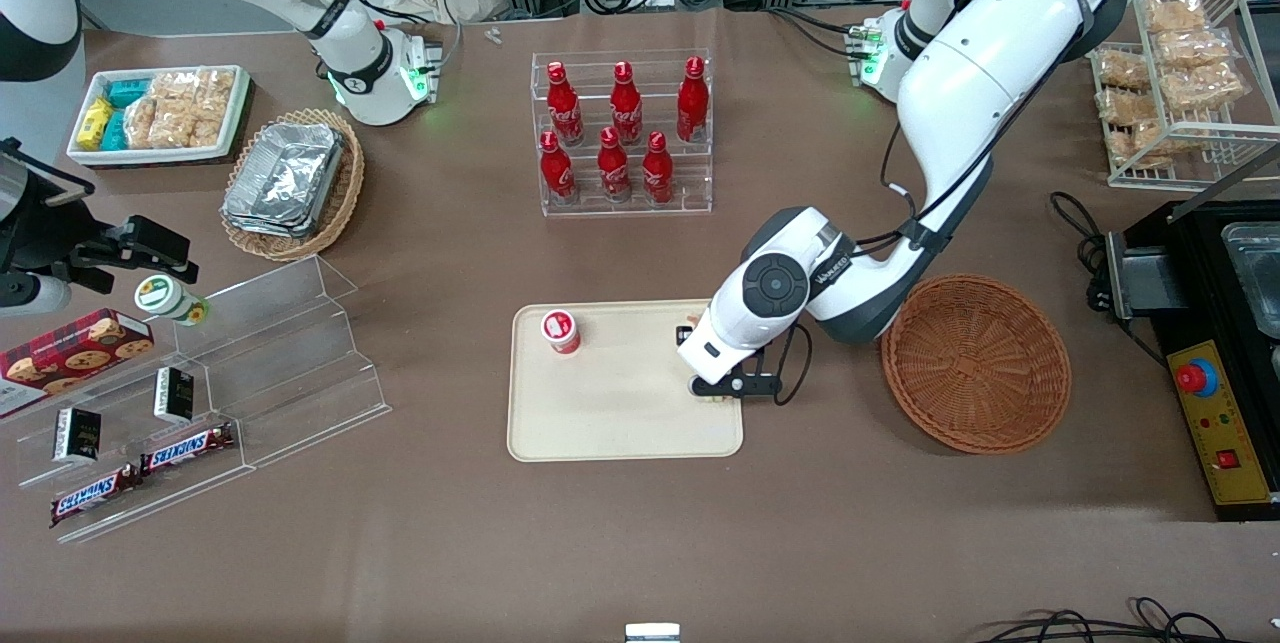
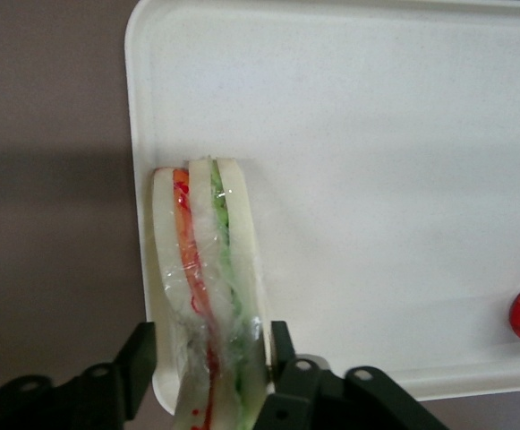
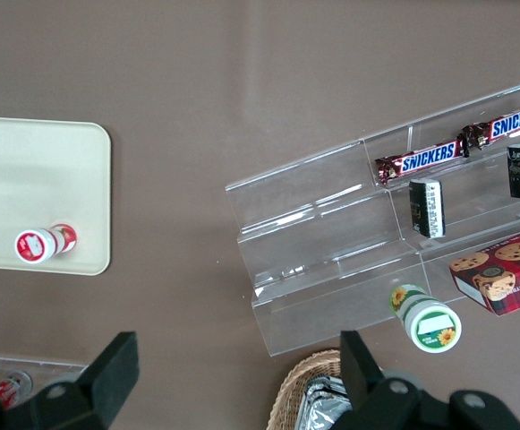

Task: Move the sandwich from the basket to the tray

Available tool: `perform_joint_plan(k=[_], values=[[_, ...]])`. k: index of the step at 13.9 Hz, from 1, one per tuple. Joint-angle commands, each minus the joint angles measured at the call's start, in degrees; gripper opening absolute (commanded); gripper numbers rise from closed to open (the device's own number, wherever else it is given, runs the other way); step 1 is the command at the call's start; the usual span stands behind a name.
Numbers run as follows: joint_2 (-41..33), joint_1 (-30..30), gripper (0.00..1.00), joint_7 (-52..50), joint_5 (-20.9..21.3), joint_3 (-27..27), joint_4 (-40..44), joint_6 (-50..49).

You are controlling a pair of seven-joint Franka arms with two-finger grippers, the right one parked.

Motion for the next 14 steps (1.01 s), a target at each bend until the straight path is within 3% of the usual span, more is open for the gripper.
perform_joint_plan(k=[1,4,9,14], values=[[0.25,-0.41,1.00,-1.94,1.46,0.18,1.29,0.16],[-2.20,0.20,1.00,-2.99,1.20,0.09,1.11,-1.59],[-10.02,0.38,0.99,-1.59,0.14,2.20,1.29,-13.62],[-17.76,0.38,0.99,6.83,-2.13,6.41,1.11,-23.82]])
